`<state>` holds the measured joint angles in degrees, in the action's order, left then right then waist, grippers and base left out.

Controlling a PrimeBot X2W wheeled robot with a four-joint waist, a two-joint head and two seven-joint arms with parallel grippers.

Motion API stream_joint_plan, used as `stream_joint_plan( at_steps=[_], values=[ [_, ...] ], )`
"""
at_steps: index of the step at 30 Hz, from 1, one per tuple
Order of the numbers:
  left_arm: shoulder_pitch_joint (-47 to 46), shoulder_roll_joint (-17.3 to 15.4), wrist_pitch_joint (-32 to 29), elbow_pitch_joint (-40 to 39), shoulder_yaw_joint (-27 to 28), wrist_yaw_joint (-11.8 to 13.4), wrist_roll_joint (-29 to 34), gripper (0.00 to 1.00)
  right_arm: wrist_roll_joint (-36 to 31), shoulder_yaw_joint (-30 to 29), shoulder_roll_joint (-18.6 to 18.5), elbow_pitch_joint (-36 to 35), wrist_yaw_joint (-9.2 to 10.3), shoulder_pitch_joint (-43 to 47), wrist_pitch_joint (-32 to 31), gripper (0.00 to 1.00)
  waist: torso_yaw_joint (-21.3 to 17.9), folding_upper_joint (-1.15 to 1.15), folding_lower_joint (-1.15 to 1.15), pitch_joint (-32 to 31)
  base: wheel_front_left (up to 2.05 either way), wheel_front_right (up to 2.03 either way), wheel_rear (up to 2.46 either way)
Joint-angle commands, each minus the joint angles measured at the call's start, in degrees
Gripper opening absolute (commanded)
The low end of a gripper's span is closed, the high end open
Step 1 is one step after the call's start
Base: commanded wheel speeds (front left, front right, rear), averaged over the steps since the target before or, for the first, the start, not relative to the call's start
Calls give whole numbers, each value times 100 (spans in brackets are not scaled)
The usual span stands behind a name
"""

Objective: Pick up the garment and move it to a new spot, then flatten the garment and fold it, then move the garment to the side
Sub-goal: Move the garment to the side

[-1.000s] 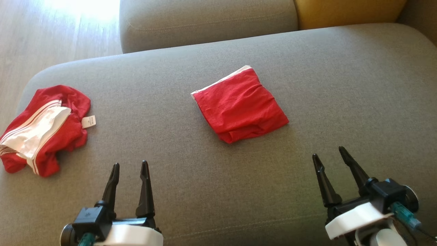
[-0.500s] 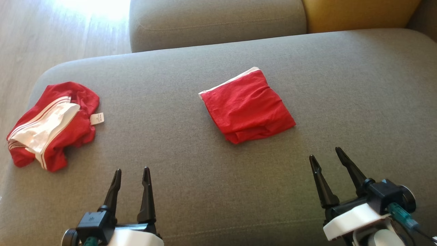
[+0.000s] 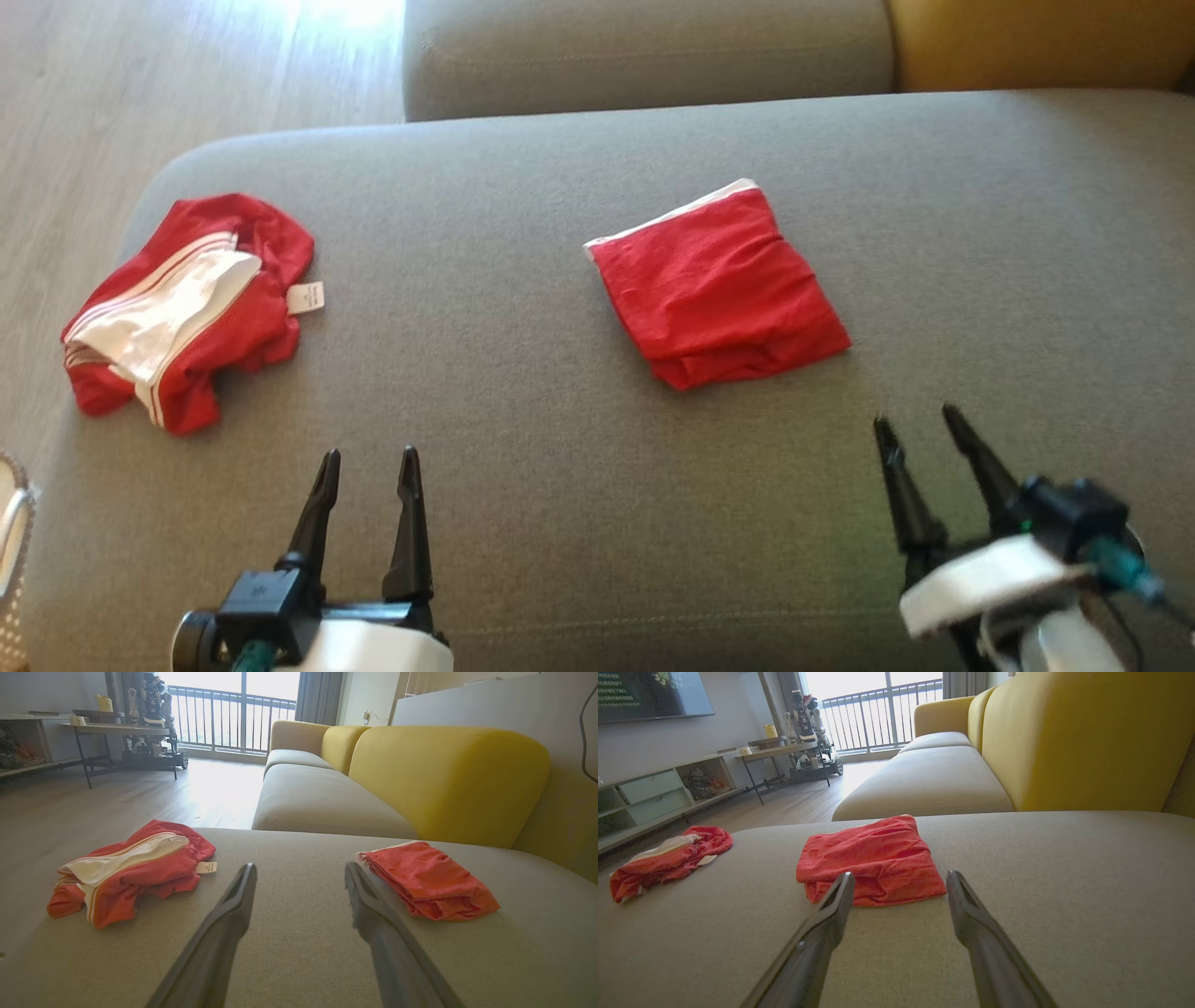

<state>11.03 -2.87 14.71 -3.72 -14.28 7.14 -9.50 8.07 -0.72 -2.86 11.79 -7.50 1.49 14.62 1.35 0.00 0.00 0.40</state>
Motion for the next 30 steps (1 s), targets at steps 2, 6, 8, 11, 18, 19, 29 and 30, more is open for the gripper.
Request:
stream_joint_plan(
  at_steps=[2,6,8,11,18,19,29,30],
  values=[
    [-408,0,29,-267,135,-33,104,100,402,91,-69,190,1,-718,38,100,118,0,0,197,0,0,0],
    [-576,0,29,-269,-2,-43,154,100,1264,56,-391,1040,1,-1514,29,100,316,0,0,511,0,0,0],
    [-649,0,29,-231,-99,-23,141,100,1702,70,-588,1439,1,-1868,-112,100,438,0,0,646,0,0,0],
    [-753,0,29,-179,-269,12,119,100,2425,219,-873,1876,1,-2323,-422,100,612,0,0,833,0,0,0],
    [-1061,0,29,-125,-556,45,137,100,3631,991,-1658,2377,1,-3005,-1111,100,926,0,0,1239,0,0,0],
    [-1104,0,29,-110,-590,34,147,100,3761,1086,-1744,2432,1,-3100,-1193,100,955,0,0,1295,0,0,0],
    [-1484,0,29,-4,-1002,-24,152,100,4487,1817,-2244,3099,1,-3981,-1430,100,1179,0,0,1754,0,0,0],
    [-1510,0,29,4,-1037,-15,151,100,4539,1886,-2245,3167,1,-4023,-1458,100,1190,0,0,1770,0,0,0]
  ],
)
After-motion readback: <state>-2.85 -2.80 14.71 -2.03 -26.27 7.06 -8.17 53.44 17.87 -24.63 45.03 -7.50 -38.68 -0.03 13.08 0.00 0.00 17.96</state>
